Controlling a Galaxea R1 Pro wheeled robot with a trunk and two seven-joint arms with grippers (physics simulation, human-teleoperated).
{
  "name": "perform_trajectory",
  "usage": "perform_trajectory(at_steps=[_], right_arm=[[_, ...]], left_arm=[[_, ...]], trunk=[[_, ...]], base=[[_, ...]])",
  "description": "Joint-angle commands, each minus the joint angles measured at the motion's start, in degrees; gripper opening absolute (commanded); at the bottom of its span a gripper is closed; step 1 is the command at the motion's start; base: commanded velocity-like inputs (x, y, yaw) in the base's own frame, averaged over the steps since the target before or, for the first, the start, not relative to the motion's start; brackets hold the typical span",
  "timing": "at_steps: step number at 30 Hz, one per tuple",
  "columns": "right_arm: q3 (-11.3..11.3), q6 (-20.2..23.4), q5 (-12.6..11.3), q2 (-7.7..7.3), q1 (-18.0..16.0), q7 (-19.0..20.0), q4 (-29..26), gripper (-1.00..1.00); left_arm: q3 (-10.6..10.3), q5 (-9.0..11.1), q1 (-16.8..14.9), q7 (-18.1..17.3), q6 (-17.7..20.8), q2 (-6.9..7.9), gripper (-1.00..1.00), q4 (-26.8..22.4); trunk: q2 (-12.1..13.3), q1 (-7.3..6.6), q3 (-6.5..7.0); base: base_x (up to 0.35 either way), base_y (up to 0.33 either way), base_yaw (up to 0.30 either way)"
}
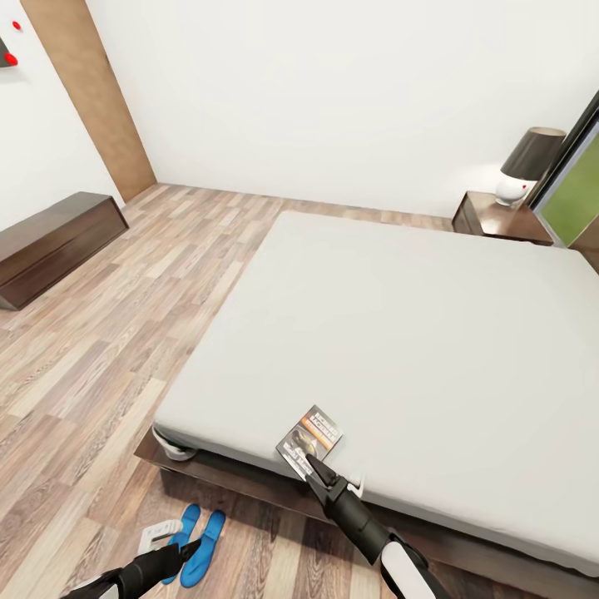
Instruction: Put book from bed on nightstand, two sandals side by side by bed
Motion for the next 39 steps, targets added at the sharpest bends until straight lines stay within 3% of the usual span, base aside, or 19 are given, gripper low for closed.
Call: perform_trajectory(at_steps=[1, 39], right_arm=[[0.09, 0.5, -0.6, -0.01, -0.02, 0.02, 0.01, 1.0], [0.11, 0.5, -0.59, -0.01, -0.01, 0.03, 0.02, 1.0]], left_arm=[[0.14, -0.15, -0.04, -0.15, -0.26, 0.01, 1.0, 0.08], [0.15, -0.15, -0.04, -0.15, -0.26, 0.01, 1.0, 0.08]], trunk=[[-0.45, 0.23, -0.23], [-15.7, 8.58, -7.05]], base=[[0.0, 0.0, 0.0], [0.0, 0.0, 0.0]])
